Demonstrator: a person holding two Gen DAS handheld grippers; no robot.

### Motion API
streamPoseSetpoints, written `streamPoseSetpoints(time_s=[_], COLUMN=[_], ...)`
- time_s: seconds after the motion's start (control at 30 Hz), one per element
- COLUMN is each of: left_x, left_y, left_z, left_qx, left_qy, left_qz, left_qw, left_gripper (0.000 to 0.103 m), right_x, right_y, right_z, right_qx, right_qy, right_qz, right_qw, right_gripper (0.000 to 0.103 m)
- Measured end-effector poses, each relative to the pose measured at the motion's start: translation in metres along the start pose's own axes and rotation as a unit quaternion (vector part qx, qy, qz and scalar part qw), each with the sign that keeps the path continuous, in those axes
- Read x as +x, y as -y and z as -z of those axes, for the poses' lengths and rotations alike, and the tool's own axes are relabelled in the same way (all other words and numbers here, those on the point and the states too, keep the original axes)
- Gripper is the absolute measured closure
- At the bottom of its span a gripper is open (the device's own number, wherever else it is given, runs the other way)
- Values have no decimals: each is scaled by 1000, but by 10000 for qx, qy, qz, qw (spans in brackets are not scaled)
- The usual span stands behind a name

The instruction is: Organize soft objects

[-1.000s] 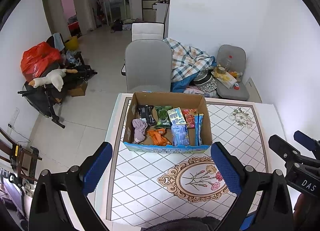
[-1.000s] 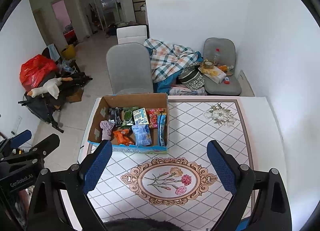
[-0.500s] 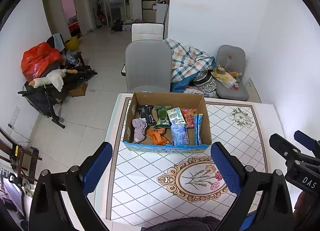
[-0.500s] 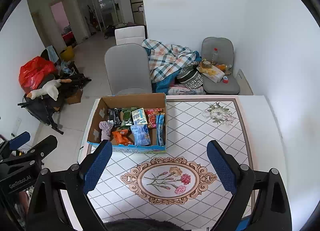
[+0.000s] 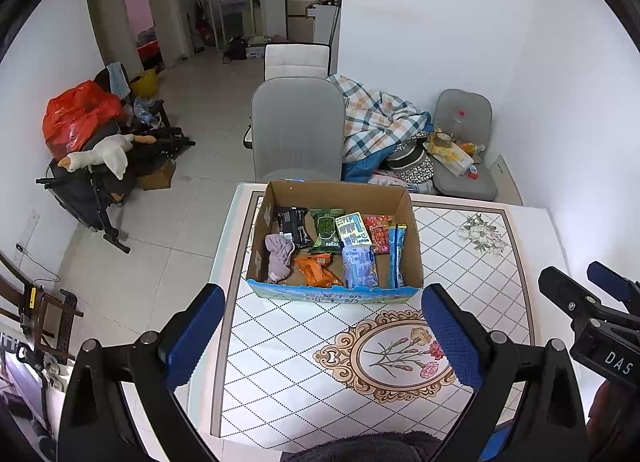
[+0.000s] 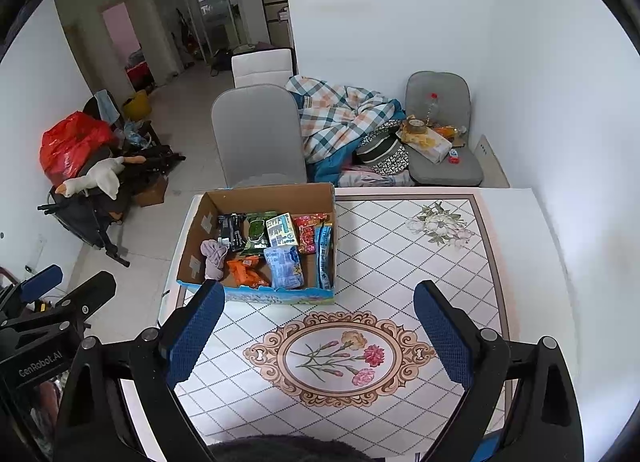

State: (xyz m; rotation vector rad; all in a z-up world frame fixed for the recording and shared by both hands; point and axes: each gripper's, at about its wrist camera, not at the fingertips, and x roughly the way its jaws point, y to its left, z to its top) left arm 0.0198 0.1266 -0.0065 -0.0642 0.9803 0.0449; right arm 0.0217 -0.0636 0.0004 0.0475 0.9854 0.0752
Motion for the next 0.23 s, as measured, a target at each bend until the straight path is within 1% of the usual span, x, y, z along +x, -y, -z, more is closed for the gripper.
streamPoseSetpoints(time_s=[0.23], left_x=[-1], left_y=[0], left_z=[0], left_qx=[-59], left_qy=[14], left_qz=[-3], left_qw=[10000], left_gripper=[2], right_x=[1], right_y=[0], right_z=[0], right_qx=[-23], right_qy=[10], right_qz=[0], right_qw=[10000], right_gripper=[6])
